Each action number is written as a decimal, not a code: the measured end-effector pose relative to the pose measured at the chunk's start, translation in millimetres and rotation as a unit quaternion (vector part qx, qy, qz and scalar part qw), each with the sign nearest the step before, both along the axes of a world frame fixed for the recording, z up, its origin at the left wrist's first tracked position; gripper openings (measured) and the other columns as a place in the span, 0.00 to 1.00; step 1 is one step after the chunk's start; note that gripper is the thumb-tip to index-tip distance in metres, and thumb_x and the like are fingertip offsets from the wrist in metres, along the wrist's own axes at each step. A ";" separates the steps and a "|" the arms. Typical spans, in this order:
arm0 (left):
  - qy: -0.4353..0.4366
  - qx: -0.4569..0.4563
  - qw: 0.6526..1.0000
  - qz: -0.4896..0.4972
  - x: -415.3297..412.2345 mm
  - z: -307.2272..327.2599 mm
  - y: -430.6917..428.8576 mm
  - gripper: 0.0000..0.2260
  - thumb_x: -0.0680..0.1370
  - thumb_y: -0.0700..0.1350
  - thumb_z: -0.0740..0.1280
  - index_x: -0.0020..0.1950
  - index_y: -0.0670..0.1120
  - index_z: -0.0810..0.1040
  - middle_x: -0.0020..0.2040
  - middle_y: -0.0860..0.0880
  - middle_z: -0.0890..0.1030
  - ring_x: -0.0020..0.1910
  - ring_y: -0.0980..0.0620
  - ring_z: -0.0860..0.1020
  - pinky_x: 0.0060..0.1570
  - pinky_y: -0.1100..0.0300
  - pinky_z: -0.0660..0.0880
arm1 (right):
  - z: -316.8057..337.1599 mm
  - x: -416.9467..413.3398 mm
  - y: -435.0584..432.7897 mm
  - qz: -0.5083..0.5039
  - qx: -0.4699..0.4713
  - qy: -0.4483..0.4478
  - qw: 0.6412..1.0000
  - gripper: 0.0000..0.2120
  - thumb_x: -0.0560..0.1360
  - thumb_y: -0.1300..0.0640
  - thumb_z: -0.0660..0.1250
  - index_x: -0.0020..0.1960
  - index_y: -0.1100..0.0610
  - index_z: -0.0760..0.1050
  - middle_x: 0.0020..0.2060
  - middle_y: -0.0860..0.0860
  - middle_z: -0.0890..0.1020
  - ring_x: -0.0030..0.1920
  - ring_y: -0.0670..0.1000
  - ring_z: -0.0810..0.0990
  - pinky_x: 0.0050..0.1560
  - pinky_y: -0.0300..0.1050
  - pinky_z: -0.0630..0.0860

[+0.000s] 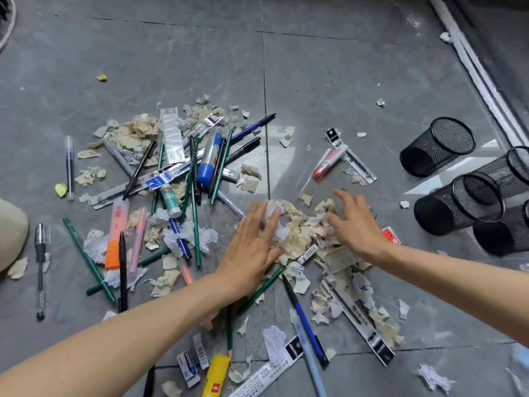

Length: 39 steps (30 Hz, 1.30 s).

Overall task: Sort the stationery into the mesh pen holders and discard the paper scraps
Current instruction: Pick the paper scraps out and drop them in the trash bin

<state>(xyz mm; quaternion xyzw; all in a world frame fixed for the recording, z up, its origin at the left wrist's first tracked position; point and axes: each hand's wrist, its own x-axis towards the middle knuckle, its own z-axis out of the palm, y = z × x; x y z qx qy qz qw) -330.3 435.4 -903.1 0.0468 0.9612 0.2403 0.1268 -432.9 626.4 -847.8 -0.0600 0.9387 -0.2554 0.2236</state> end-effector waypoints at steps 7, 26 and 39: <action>0.006 -0.001 1.000 0.017 -31.6 -3.4 29.7 0.31 0.82 0.51 0.53 0.75 0.49 0.33 0.75 0.47 0.32 0.73 0.50 0.29 0.73 0.52 0.34 | -4.7 0.2 -25.0 -0.020 -0.063 -0.045 0.997 0.24 0.78 0.59 0.60 0.72 0.53 0.62 0.64 0.54 0.65 0.55 0.49 0.70 0.46 0.28 0.66; 0.163 -0.142 0.973 0.080 -0.1 21.4 -64.5 0.20 0.77 0.45 0.51 0.67 0.39 0.69 0.48 0.44 0.75 0.46 0.46 0.70 0.54 0.50 0.68 | -30.6 24.3 -63.8 0.396 0.189 0.118 0.891 0.55 0.60 0.21 0.52 0.74 0.44 0.29 0.70 0.55 0.23 0.71 0.56 0.24 0.70 0.68 0.35; -0.007 0.051 0.986 0.157 -92.1 9.3 -16.9 0.28 0.82 0.53 0.50 0.78 0.47 0.43 0.77 0.45 0.39 0.76 0.47 0.38 0.74 0.47 0.46 | -25.7 4.0 -39.0 0.147 0.013 0.076 0.986 0.56 0.65 0.41 0.75 0.76 0.42 0.37 0.75 0.50 0.32 0.75 0.53 0.33 0.73 0.56 0.37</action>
